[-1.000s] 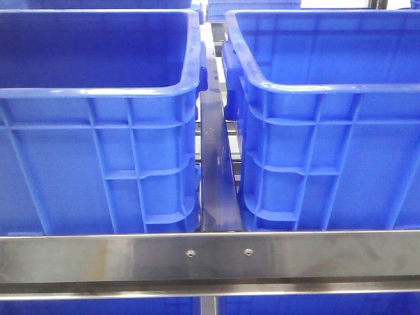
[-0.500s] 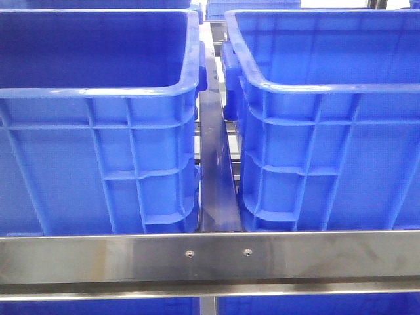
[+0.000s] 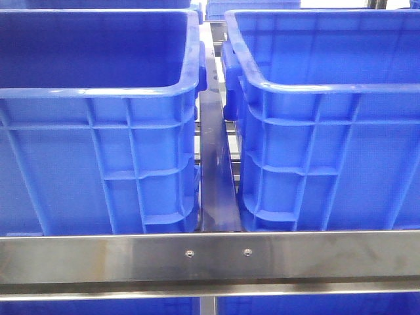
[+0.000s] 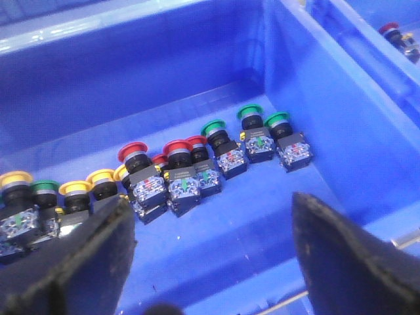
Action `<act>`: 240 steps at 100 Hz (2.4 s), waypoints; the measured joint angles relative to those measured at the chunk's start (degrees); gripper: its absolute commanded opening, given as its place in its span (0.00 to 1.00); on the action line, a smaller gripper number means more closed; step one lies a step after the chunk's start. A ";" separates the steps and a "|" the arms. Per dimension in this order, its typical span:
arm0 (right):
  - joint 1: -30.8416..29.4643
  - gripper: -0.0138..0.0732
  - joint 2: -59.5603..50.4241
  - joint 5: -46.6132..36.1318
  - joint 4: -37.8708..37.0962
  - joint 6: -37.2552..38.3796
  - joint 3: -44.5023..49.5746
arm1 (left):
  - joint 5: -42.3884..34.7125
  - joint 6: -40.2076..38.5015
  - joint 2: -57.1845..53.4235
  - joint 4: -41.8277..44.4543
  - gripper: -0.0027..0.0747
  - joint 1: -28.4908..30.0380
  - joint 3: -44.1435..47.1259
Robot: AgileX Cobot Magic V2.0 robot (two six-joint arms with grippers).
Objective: Pick red and yellow buttons and place in box
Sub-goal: 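Open the left gripper and pull it back from the yellow button, then carry the yellow button with the right gripper over the red button's bin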
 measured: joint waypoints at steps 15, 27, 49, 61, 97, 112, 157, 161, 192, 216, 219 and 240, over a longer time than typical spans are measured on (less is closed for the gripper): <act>0.00 0.27 0.00 0.00 0.00 0.00 0.00 | -1.24 -0.14 1.72 -0.91 0.63 4.51 0.12; 0.00 0.27 0.00 -0.03 0.00 0.00 0.00 | -1.23 0.29 1.62 -1.60 0.63 9.95 0.12; 0.00 0.27 0.00 -0.03 0.00 0.00 0.00 | -1.13 6.30 0.17 -7.54 0.63 20.34 0.25; 0.00 0.27 0.00 -0.03 0.00 0.00 0.00 | -1.04 10.74 -2.06 -12.42 0.63 24.62 1.01; 0.00 0.27 0.00 -0.03 0.00 -0.48 0.00 | 3.49 26.66 -11.42 -27.46 0.63 25.74 5.30; 0.00 0.27 0.00 -0.13 0.00 -0.48 0.00 | 4.96 27.76 -15.98 -27.83 0.61 25.74 5.60; 0.00 0.27 0.00 -0.54 0.00 -0.51 0.00 | 5.23 27.76 -18.26 -27.97 0.01 25.74 5.60; 0.00 0.27 0.00 -0.54 0.00 -0.51 0.00 | 5.23 27.76 -18.26 -27.97 0.01 25.74 5.60; -1.47 0.27 -0.11 -3.18 0.07 -0.51 0.00 | 5.23 27.76 -18.26 -27.97 0.01 25.74 5.60; -10.85 0.27 -2.30 -0.97 0.07 -0.32 0.00 | 5.23 27.76 -18.26 -28.03 0.01 25.74 5.60; -12.98 0.27 -2.47 -0.31 0.07 -0.16 0.00 | 5.23 27.76 -18.26 -28.03 0.01 25.74 5.60; -27.09 0.27 -2.70 3.16 -4.78 3.31 0.00 | 5.23 27.76 -18.26 -28.03 0.01 25.74 5.60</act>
